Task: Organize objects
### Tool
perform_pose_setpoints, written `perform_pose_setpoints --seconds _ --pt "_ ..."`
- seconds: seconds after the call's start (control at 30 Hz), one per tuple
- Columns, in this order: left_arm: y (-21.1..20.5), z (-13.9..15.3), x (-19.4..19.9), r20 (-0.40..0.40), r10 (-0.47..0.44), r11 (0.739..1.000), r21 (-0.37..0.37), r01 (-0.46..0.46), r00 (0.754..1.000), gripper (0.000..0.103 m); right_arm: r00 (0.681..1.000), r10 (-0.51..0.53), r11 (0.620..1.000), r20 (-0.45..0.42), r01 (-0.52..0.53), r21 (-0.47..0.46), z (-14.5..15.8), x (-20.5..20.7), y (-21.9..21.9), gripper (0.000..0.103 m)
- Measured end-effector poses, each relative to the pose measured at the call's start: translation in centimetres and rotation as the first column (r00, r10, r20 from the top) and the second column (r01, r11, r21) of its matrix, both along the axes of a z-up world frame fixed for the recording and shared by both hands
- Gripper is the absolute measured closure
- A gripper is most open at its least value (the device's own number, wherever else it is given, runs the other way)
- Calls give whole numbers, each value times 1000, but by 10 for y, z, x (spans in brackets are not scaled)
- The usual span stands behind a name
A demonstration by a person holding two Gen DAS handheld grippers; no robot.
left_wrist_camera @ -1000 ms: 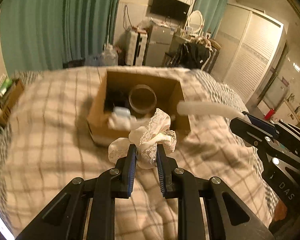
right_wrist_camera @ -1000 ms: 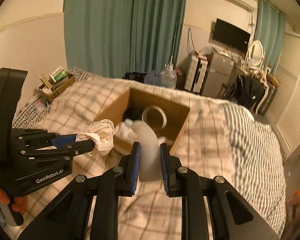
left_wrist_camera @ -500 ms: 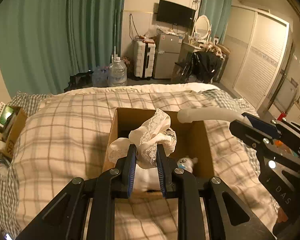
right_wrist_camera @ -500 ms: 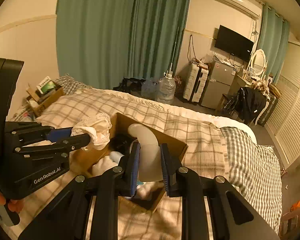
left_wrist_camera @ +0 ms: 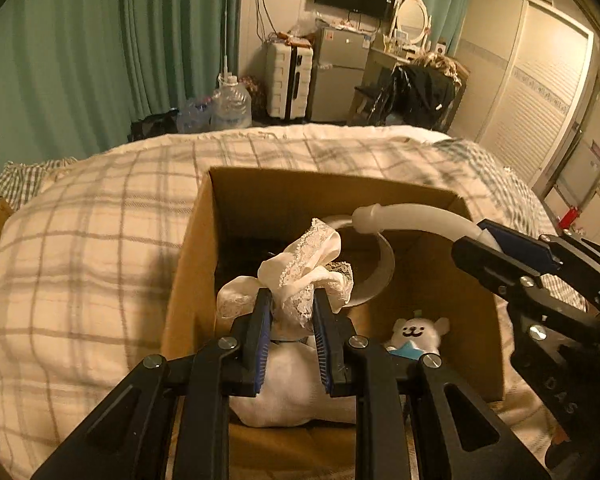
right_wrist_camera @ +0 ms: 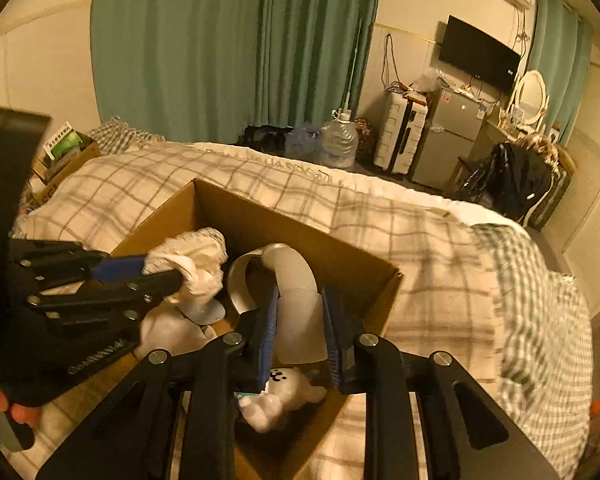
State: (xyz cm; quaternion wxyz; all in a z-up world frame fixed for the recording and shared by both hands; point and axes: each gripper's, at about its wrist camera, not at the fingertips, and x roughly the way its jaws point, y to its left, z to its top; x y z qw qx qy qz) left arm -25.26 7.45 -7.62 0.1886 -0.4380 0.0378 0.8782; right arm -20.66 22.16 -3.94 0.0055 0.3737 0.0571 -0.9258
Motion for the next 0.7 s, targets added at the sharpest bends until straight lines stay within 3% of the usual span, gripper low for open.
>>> perform_pose_setpoints --seconds 0.17,0.23,0.27,0.3,0.37,0.53,0.7 --pt "1 6 1 -11 10 1000 5 -10 1000 80 999 -19 1000 -33 19 -18 8 4 5 81" --pt "1 13 3 -18 4 1000 4 -4 1000 75 998 -37 999 -48 35 -36 18 7 8 79" --pt "1 19 6 -27 1 1000 -1 -1 1000 65 997 -49 998 -55 47 -49 25 11 10 73" --pt "1 26 11 -43 1 1000 -9 -2 999 47 996 -58 997 -62 54 -56 30 14 11 67" --pt "-2 40 19 -84 14 1000 -15 -16 996 32 994 -74 995 -85 68 -73 44 23 14 60" --pt "-13 86 42 -140 29 999 28 -26 990 27 983 -105 993 -151 96 -68 89 57 12 48" --pt "-27 137 78 -262 40 999 46 -29 964 3 963 -154 988 -222 144 -61 139 98 9 28"
